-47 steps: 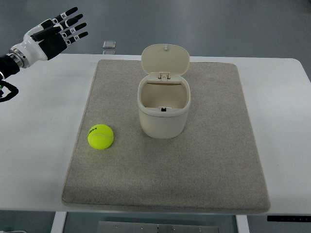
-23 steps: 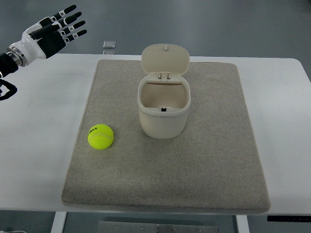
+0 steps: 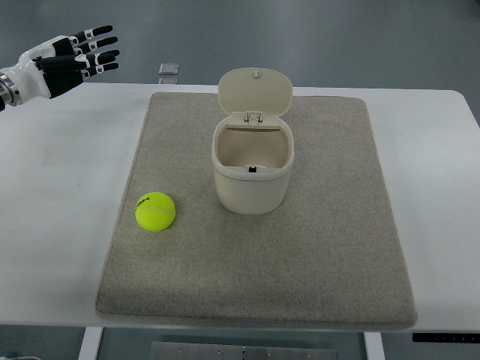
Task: Put tennis ball into box with left hand
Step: 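Lower the left hand and reach toward the tennis ball, then close the left hand fingers around the yellow tennis ball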
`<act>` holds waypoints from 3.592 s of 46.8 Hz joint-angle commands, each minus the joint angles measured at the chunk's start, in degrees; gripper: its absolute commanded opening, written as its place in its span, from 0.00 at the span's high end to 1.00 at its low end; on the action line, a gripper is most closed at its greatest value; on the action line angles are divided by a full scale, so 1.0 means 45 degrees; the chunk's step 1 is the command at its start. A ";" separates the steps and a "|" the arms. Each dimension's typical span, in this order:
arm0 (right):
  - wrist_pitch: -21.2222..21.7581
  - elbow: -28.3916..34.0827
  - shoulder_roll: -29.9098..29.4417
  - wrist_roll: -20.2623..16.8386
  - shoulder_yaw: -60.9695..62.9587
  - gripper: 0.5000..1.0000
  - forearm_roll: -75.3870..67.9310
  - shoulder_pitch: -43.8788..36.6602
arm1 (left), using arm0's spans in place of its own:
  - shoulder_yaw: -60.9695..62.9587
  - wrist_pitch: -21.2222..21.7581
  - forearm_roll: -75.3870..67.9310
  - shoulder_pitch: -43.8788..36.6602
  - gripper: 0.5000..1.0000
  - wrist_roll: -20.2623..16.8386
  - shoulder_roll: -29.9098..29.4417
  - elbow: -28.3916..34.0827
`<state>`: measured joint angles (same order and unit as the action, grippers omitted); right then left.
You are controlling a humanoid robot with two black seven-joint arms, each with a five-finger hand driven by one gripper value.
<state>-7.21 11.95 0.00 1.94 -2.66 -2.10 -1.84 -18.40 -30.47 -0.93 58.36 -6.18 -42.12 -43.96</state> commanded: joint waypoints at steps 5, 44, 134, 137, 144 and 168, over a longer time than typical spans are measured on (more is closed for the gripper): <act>0.0000 0.0000 0.0000 -0.0001 0.0006 0.20 -0.0002 0.0000 | -0.0072 0.0013 -0.2232 0.0000 0.02 -0.0151 -0.0678 -0.0504; 0.0000 0.0000 0.0000 -0.0001 0.0006 0.20 -0.0002 0.0000 | -0.0169 0.3585 -1.3246 -0.1952 0.02 -0.4895 -0.4428 -0.6596; 0.0000 0.0000 0.0000 -0.0001 0.0006 0.20 -0.0002 0.0000 | -0.0013 0.8060 -2.5594 -0.2754 0.30 -0.6406 -0.2261 -0.8297; 0.0000 0.0000 0.0000 -0.0001 0.0006 0.20 -0.0002 0.0000 | -0.0013 0.8060 -2.5594 -0.2754 0.30 -0.6406 -0.2222 -0.8297; 0.0000 0.0000 0.0000 -0.0001 0.0006 0.20 -0.0002 0.0000 | -0.0013 0.8060 -2.5594 -0.2754 0.31 -0.6406 -0.2144 -0.8277; 0.0000 0.0000 0.0000 -0.0001 -0.0014 0.20 -0.0002 0.0000 | -0.0013 0.8060 -2.5613 -0.2715 0.86 -0.6406 -0.2065 -0.8102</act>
<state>-7.21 11.95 0.00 1.93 -2.67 -2.10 -1.85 -18.45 5.80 -116.21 46.13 -35.00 -51.42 -80.42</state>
